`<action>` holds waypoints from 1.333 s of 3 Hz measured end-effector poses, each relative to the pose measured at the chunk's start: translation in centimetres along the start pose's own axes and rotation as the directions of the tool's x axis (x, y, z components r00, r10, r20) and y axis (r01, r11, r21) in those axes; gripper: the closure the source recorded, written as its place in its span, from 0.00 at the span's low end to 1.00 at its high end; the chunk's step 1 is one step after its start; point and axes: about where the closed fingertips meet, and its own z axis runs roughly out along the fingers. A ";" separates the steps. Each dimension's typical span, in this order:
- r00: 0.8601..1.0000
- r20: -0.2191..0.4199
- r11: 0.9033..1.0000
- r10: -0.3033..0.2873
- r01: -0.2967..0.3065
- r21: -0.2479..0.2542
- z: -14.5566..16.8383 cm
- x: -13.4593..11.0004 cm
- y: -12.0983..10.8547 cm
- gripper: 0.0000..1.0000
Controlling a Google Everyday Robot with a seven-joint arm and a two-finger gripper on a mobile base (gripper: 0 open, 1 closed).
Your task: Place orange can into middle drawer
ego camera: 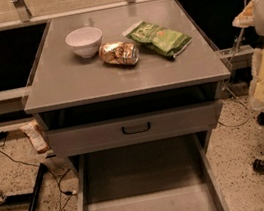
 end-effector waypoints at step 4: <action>0.990 0.068 0.985 -0.126 0.117 0.125 2.5 -6.9 -4.3 0.00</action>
Offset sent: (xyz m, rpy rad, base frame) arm 0.0086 0.0182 0.0043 -0.0128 -0.0686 0.0354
